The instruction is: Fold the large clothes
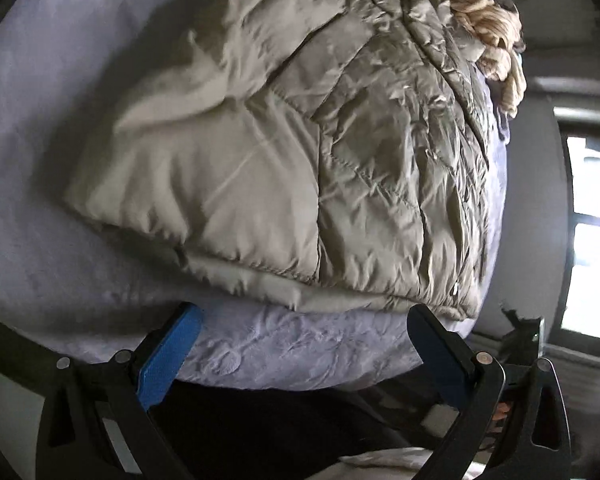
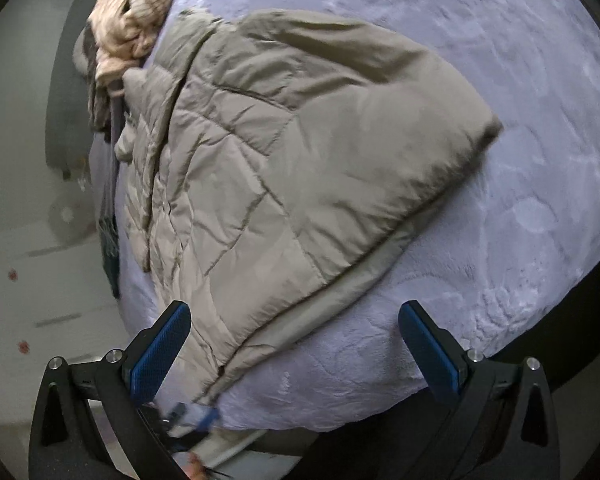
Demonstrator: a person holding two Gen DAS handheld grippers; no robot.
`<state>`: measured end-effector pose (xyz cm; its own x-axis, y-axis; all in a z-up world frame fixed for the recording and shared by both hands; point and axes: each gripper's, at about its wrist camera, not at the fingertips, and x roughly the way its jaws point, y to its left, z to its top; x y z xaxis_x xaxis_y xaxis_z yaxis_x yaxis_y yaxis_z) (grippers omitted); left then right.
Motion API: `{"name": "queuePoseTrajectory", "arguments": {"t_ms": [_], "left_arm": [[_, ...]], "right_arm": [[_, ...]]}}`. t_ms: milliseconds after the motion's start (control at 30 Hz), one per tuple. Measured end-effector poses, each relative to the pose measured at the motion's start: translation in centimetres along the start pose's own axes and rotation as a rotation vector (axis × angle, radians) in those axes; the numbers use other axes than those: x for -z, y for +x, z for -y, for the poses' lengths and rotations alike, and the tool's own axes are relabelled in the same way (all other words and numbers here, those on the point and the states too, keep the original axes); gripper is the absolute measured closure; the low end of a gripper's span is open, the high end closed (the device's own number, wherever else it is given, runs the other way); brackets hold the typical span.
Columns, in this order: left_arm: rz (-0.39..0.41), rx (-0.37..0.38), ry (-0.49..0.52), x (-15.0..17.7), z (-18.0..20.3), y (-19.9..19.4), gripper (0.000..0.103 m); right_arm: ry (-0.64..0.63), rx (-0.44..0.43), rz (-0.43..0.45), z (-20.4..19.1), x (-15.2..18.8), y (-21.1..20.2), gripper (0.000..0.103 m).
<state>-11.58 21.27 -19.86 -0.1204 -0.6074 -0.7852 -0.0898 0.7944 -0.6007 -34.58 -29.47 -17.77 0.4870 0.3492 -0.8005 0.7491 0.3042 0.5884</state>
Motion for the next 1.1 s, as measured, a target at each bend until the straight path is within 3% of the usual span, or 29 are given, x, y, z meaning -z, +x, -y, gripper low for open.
{"name": "queuePoseTrajectory", "arguments": {"t_ms": [267,433,500,633,700,767,800,1100], "left_arm": [[0.097,0.013,0.003,-2.6,2.1,0.9,0.002],[0.083,0.005,0.054,-3.6,3.5,1.8,0.037],[0.076,-0.001,0.079,-3.7,3.8,1.7,0.066],[0.100,-0.011,0.100,-4.0,4.1,1.0,0.080],[0.117,-0.005,0.110,-4.1,4.1,0.2,0.082],[0.133,-0.005,0.125,-4.3,4.6,-0.4,0.083],[0.138,-0.009,0.134,-4.4,4.7,-0.8,0.088],[0.240,0.007,0.230,-6.2,8.6,-5.3,0.088]], "right_arm": [[0.094,-0.082,0.035,1.2,-1.2,0.6,0.000],[0.146,-0.143,0.043,1.4,-2.3,1.4,0.002],[0.166,-0.146,0.043,1.5,-2.5,1.7,0.017],[0.201,-0.168,0.032,2.1,-2.6,1.9,0.041],[0.200,-0.158,0.031,2.1,-2.6,1.9,0.074],[0.187,-0.131,0.034,1.9,-2.7,1.9,0.088],[0.179,-0.129,0.035,1.8,-2.7,1.8,0.093],[-0.093,-0.028,0.070,-4.8,-4.2,-0.5,0.096]]}}
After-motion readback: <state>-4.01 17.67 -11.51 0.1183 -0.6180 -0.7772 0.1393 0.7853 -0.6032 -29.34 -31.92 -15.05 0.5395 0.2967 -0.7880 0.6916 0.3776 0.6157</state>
